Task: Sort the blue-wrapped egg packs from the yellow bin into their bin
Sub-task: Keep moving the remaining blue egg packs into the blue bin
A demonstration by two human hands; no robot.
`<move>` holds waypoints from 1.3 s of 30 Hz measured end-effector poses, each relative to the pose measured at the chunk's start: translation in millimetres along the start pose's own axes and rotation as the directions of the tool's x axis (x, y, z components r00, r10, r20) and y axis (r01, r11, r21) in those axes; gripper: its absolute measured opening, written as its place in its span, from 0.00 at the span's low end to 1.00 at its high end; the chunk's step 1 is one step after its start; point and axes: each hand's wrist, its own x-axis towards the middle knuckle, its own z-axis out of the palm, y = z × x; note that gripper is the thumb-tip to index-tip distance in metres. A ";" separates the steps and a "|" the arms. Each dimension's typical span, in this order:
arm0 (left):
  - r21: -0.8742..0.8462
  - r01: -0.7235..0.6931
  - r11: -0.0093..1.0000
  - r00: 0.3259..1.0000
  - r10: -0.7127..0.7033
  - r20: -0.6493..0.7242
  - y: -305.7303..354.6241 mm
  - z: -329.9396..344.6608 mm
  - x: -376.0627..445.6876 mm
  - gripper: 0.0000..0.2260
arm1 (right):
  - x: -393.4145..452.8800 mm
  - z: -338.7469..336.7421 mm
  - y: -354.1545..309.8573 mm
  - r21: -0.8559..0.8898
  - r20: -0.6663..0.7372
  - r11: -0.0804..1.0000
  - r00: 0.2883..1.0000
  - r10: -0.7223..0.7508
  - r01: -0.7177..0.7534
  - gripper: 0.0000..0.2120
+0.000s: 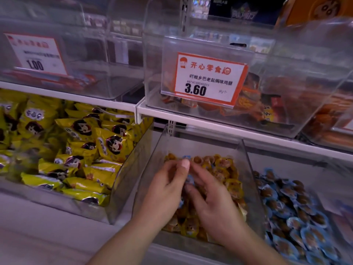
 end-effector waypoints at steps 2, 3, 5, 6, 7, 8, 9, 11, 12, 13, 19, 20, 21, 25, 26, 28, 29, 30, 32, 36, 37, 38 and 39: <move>-0.112 0.166 0.980 0.985 -0.160 0.059 3.4 -0.3 -2.5 0.13 | 3.5 11.6 0.2 -0.074 -0.001 0.997 1.000 0.010 -0.010 0.24; -0.140 0.233 0.962 0.972 -0.226 0.068 5.4 -1.4 -3.2 0.10 | 5.9 14.0 0.4 -0.106 0.002 0.994 0.999 0.033 -0.033 0.25; -0.201 0.305 0.931 0.952 -0.302 0.047 7.8 -4.9 -1.6 0.04 | 13.1 9.4 -1.0 -0.077 0.038 0.994 0.996 0.075 -0.071 0.26; -0.243 0.318 0.916 0.947 -0.319 0.036 8.3 -7.4 -0.4 0.05 | 20.5 1.9 -0.5 -0.051 0.060 0.994 0.993 0.099 -0.096 0.25; -0.290 0.320 0.902 0.944 -0.328 0.022 8.8 -9.9 0.8 0.07 | 30.1 -5.9 0.4 -0.001 0.084 0.993 0.989 0.118 -0.119 0.22; -0.324 0.312 0.893 0.944 -0.329 0.002 9.0 -12.4 2.4 0.09 | 42.1 -13.6 1.8 0.058 0.084 0.986 0.985 0.154 -0.159 0.18; -0.335 0.303 0.892 0.944 -0.329 -0.021 10.3 -14.4 3.0 0.10 | 56.8 -19.4 6.4 0.132 0.065 0.967 0.975 0.211 -0.218 0.13; -0.332 0.290 0.897 0.950 -0.313 -0.017 13.9 -19.4 1.4 0.11 | 90.2 -23.4 27.2 0.021 -0.026 0.952 0.952 0.305 -0.304 0.06; -0.353 0.283 0.892 0.955 -0.295 0.022 17.7 -22.8 -0.4 0.12 | 105.3 -22.0 40.2 -0.191 -0.010 0.935 0.953 0.304 -0.300 0.09; -0.388 0.282 0.877 0.959 -0.274 0.078 22.7 -27.5 -1.4 0.13 | 117.9 -17.0 52.5 -0.397 0.071 0.876 0.942 0.327 -0.274 0.13; -0.542 0.284 0.791 0.958 -0.258 0.126 33.9 -79.0 0.2 0.15 | 151.9 32.5 87.6 -0.825 0.239 0.549 0.800 0.551 -0.132 0.32; -0.546 0.285 0.788 0.955 -0.283 0.090 31.2 -85.0 1.8 0.15 | 154.4 39.3 87.6 -0.859 0.227 0.499 0.791 0.568 -0.112 0.34; -0.547 0.290 0.785 0.949 -0.309 0.059 29.0 -89.3 2.8 0.14 | 156.0 45.4 87.2 -0.886 0.219 0.455 0.780 0.586 -0.093 0.34; -0.527 0.303 0.794 0.936 -0.351 0.009 24.4 -97.8 4.1 0.13 | 160.8 52.6 84.6 -0.910 0.196 0.398 0.725 0.660 -0.116 0.26; -0.525 0.302 0.796 0.935 -0.353 0.003 23.9 -99.3 4.4 0.13 | 162.0 50.9 82.2 -0.910 0.203 0.398 0.714 0.670 -0.115 0.22; -0.537 0.301 0.788 0.931 -0.365 -0.013 23.5 -101.5 5.6 0.12 | 163.0 47.4 78.1 -0.927 0.189 0.362 0.716 0.672 -0.095 0.18; -0.546 0.297 0.784 0.929 -0.369 -0.024 23.8 -102.2 6.5 0.12 | 163.0 45.5 76.4 -0.936 0.169 0.340 0.737 0.654 -0.087 0.16; -0.550 0.293 0.782 0.928 -0.371 -0.032 24.1 -102.5 7.0 0.12 | 162.5 42.9 75.5 -0.943 0.147 0.323 0.768 0.623 -0.081 0.15; -0.543 0.293 0.787 0.928 -0.372 -0.037 24.3 -101.8 7.0 0.11 | 160.8 36.4 72.8 -0.950 0.106 0.304 0.845 0.524 -0.069 0.17; -0.516 0.289 0.806 0.935 -0.353 -0.027 22.1 -98.8 4.7 0.12 | 158.6 35.5 62.9 -0.929 0.157 0.360 0.969 0.193 0.078 0.20; -0.514 0.286 0.809 0.936 -0.350 -0.030 22.1 -98.7 4.5 0.12 | 156.8 41.6 60.8 -0.901 0.240 0.409 0.950 0.200 0.141 0.18; -0.511 0.283 0.812 0.937 -0.348 -0.036 22.1 -98.7 4.5 0.12 | 154.4 49.6 60.6 -0.864 0.337 0.467 0.903 0.265 0.186 0.17; -0.507 0.281 0.815 0.937 -0.348 -0.041 22.2 -98.3 4.6 0.12 | 151.8 58.4 62.2 -0.838 0.418 0.509 0.830 0.369 0.196 0.18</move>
